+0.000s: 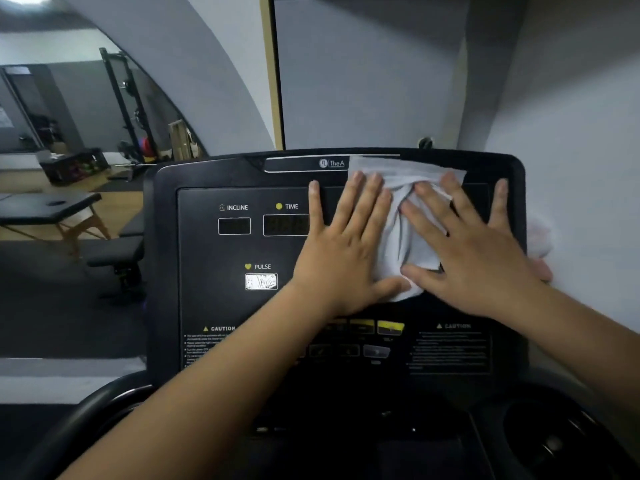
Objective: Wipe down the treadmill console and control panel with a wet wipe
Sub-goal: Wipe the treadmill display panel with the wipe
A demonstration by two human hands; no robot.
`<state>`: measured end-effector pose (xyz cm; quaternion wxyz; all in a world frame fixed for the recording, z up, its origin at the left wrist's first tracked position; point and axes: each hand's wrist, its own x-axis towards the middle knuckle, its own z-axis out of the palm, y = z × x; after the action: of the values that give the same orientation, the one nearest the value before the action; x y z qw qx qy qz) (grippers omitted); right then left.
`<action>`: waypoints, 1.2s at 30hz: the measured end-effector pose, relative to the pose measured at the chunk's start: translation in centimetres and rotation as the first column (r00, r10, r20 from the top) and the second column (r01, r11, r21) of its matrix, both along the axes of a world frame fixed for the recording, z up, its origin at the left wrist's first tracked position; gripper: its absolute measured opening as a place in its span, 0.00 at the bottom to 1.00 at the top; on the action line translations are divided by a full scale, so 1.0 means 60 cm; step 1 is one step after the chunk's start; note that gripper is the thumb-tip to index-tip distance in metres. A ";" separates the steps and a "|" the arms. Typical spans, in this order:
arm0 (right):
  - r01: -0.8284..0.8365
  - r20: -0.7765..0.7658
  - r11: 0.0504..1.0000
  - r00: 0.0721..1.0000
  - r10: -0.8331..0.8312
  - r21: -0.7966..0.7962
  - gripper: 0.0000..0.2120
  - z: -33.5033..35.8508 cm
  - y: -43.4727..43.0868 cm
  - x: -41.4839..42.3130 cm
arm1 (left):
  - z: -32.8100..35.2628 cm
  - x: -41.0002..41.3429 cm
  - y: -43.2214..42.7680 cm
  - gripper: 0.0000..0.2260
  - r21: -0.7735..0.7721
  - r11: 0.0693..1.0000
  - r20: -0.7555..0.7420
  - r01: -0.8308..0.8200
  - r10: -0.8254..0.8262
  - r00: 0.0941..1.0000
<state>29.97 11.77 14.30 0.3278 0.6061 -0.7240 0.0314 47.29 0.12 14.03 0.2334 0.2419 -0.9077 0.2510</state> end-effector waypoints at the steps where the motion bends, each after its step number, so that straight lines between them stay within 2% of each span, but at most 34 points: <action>1: -0.005 0.011 1.000 1.000 0.005 -0.017 0.40 -0.003 0.002 0.003 | 0.004 -0.007 0.002 0.50 0.018 1.000 -0.007 -0.005 0.005 1.000; 4: -0.067 -0.014 0.998 0.998 0.067 0.016 0.40 -0.051 0.034 0.004 | -0.038 0.004 0.024 0.53 0.043 0.997 0.044 0.056 -0.058 0.997; 6: -0.122 -0.053 0.988 0.991 0.127 0.092 0.40 -0.087 0.068 -0.008 | -0.075 0.021 0.038 0.54 0.049 0.992 0.075 0.112 -0.116 0.990; 10: -0.162 -0.120 0.970 0.975 0.185 0.182 0.39 -0.076 0.099 -0.041 | -0.083 0.026 0.042 0.55 0.042 0.991 0.074 0.129 -0.132 0.989; 12: -0.193 -0.061 0.980 0.979 0.197 0.057 0.34 -0.063 0.102 -0.026 | -0.081 0.023 0.045 0.55 0.041 0.991 0.075 0.128 -0.131 0.989; 15: -0.268 0.107 0.922 0.946 0.307 -0.279 0.26 -0.071 0.087 0.048 | -0.085 0.021 0.047 0.53 0.038 0.990 0.050 0.139 -0.141 0.989; 17: -0.264 0.246 0.914 0.906 0.344 -0.307 0.26 -0.095 0.064 0.101 | -0.087 0.019 0.046 0.45 0.029 0.983 0.009 0.181 -0.181 0.983; 19: -0.206 0.324 0.944 0.902 0.284 -0.256 0.29 -0.124 0.042 0.122 | -0.089 0.020 0.045 0.41 0.030 0.976 -0.018 0.217 -0.217 0.976; 23: -0.137 0.206 0.981 0.965 0.163 -0.135 0.35 -0.134 0.018 0.088 | -0.089 0.022 0.042 0.42 0.046 0.973 -0.043 0.226 -0.224 0.974; 26: -0.101 0.121 0.991 0.986 0.112 -0.088 0.35 -0.103 0.015 0.058 | -0.088 0.021 0.042 0.47 0.055 0.981 -0.031 0.184 -0.183 0.983; 28: -0.067 0.110 0.994 0.991 0.076 -0.082 0.33 -0.095 0.017 0.052 | -0.088 0.020 0.043 0.50 0.057 0.985 -0.021 0.164 -0.163 0.986; 33: 0.052 0.164 0.989 0.986 -0.029 -0.142 0.35 -0.121 0.018 0.064 | -0.090 0.025 0.042 0.50 0.052 0.980 -0.021 0.194 -0.193 0.981; 36: 0.056 0.172 0.988 0.985 -0.030 -0.147 0.36 -0.125 0.018 0.065 | -0.089 0.027 0.042 0.51 0.048 0.981 -0.006 0.188 -0.188 0.982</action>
<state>33.87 12.85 6.80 0.3109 0.5586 -0.7578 0.1305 48.93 2.62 8.72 0.2509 0.1606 -0.9322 0.2058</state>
